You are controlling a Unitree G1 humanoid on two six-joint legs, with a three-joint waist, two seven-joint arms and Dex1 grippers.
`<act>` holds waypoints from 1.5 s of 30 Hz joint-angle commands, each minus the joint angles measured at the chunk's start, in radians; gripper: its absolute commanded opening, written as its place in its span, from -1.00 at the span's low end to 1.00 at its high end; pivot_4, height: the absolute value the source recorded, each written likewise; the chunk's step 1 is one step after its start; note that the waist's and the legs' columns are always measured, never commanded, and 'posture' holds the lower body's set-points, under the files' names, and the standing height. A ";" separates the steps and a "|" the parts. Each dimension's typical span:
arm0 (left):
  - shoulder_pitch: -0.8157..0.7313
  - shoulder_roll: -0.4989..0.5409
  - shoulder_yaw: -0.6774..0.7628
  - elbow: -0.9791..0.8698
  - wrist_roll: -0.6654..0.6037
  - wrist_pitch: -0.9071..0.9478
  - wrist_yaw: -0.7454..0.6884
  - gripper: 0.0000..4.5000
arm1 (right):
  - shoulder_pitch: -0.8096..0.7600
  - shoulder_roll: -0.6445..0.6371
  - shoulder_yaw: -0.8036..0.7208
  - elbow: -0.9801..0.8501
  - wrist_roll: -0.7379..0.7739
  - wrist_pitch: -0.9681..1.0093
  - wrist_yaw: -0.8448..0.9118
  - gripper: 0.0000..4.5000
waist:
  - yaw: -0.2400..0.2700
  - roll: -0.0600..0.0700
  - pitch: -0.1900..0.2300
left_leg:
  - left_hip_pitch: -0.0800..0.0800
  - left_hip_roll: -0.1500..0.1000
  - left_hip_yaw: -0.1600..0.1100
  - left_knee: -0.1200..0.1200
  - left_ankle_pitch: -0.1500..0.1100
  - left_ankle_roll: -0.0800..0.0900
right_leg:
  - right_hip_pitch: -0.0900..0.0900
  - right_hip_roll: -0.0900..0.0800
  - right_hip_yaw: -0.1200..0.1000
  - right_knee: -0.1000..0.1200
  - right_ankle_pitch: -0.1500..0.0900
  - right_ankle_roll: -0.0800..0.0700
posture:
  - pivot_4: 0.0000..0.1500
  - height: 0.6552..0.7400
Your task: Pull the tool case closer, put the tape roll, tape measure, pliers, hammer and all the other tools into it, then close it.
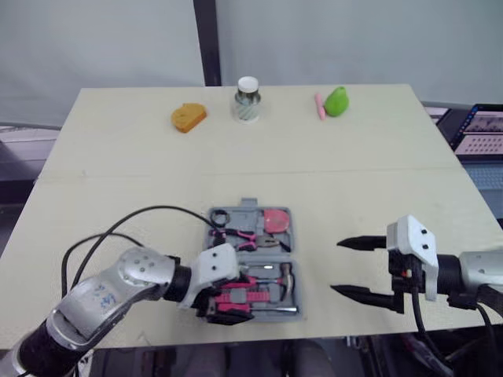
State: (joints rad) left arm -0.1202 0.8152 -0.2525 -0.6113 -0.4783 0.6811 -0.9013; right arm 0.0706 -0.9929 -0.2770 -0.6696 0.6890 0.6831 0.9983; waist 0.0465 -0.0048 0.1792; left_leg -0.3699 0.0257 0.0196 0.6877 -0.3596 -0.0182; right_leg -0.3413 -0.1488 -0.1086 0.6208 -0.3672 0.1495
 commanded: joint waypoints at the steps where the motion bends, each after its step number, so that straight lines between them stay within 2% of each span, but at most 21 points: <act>1: 0.047 -0.021 0.009 0.114 0.085 -0.256 -0.066 -0.24 | -0.017 0.017 -0.003 -0.004 0.013 -0.013 -0.012 1.00 | 0.008 0.000 0.000 | 0.000 0.000 0.000 0.001 0.000 0.000 | 0.000 0.000 0.000 0.000 0.000 0.000 | 1.00 1.00; 4: 0.064 -0.058 -0.026 0.228 0.157 -0.388 -0.081 -0.96 | -0.013 0.019 0.003 0.000 -0.003 -0.023 -0.008 1.00 | 0.009 0.000 0.000 | 0.000 0.000 0.000 0.001 0.000 0.000 | 0.001 0.000 0.000 0.000 0.000 0.000 | 1.00 1.00; 5: 0.064 -0.074 -0.032 0.257 0.169 -0.412 -0.081 -0.98 | -0.012 0.017 0.006 0.002 -0.010 -0.028 -0.006 1.00 | 0.008 0.000 0.000 | 0.000 0.000 0.000 0.001 0.000 0.000 | 0.000 0.000 0.000 0.000 0.000 0.000 | 1.00 1.00; 13: 0.075 -0.145 -0.090 0.355 0.237 -0.468 -0.099 -0.98 | -0.008 0.023 0.003 -0.005 -0.021 -0.033 -0.016 1.00 | 0.004 0.000 0.000 | 0.000 0.000 0.000 0.001 0.000 0.000 | 0.000 0.000 0.000 0.001 0.000 0.000 | 1.00 1.00; 28: 0.079 -0.128 -0.146 0.414 0.357 -0.527 -0.125 -0.98 | 0.032 0.022 -0.003 -0.026 -0.045 -0.051 -0.024 1.00 | 0.004 0.001 -0.001 | 0.001 0.000 0.000 0.001 0.000 0.000 | 0.000 0.000 -0.001 0.001 0.000 0.000 | 1.00 1.00; 40: 0.067 -0.095 -0.212 0.447 0.505 -0.665 -0.142 -0.98 | 0.033 0.014 0.001 -0.025 -0.070 -0.062 -0.020 1.00 | 0.004 0.003 -0.003 | 0.001 0.000 0.000 0.001 0.000 0.000 | 0.001 0.000 -0.001 0.001 0.000 0.000 | 1.00 1.00; 45: 0.061 -0.097 -0.210 0.445 0.512 -0.656 -0.134 -0.98 | 0.027 0.017 0.007 -0.025 -0.074 -0.062 -0.023 1.00 | 0.004 0.004 -0.004 | 0.002 0.000 0.001 0.001 0.000 0.000 | 0.001 0.000 -0.001 0.001 0.000 0.000 | 1.00 1.00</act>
State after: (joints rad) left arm -0.0864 0.7013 -0.4337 -0.2146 -0.0225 -0.0123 -1.0291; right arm 0.1023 -0.9723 -0.2678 -0.6665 0.6131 0.6341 0.9804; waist 0.0503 -0.0008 0.1756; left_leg -0.3680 0.0255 0.0202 0.6888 -0.3598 -0.0178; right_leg -0.3400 -0.1489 -0.1092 0.6221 -0.3670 0.1498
